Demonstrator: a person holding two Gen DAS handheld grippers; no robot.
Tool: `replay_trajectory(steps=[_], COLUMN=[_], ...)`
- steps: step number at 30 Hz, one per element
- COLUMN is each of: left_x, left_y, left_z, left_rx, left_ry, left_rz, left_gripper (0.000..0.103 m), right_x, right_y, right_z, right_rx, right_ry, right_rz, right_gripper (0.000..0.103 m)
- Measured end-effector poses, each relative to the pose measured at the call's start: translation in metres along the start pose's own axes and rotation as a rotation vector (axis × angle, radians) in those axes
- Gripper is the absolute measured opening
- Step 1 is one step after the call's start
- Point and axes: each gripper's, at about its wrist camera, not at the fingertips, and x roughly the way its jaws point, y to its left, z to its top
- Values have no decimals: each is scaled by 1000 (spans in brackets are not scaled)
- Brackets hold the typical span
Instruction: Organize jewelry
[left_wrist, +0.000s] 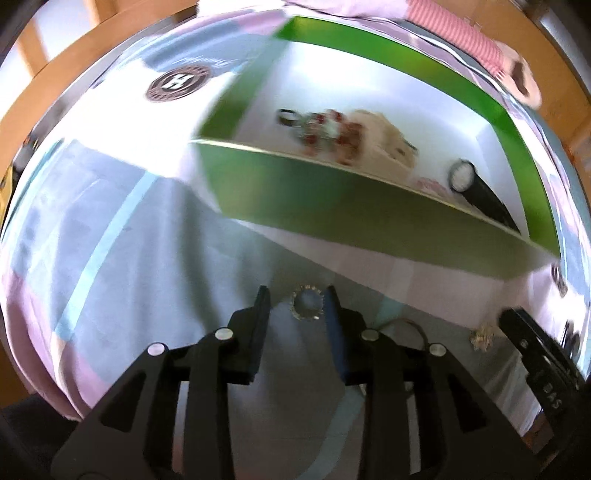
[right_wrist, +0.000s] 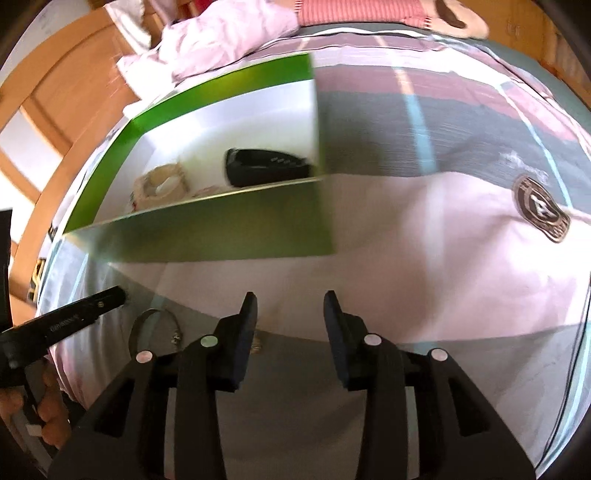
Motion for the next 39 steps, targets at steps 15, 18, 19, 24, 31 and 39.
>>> replay_trajectory(steps=[15,18,19,24,31,39], left_x=[-4,-5,-5,2,5,6], left_y=[46,38,37,27,12,-14], left_z=[4,2,1,5,6,8], left_rx=[-192,-145,-137,-114,-69,34], left_ry=[5,1,2,17,8,-44], left_rz=[-38,-23,-21,0,40,149], left_gripper=[52,55,55,56,58,58], right_x=[-2,-8,-9,-11,6,14], right_y=[35,26,23,25,44,52], right_z=[-16,-13,-12,-13,-23,-25], right_rx=[-144,-101,-81,-95,-152,-168], right_ry=[18,-11,-19,7,52,57], right_rz=[-19,-23,-21,17,16,-11], right_gripper=[39,39,39,39,39,39])
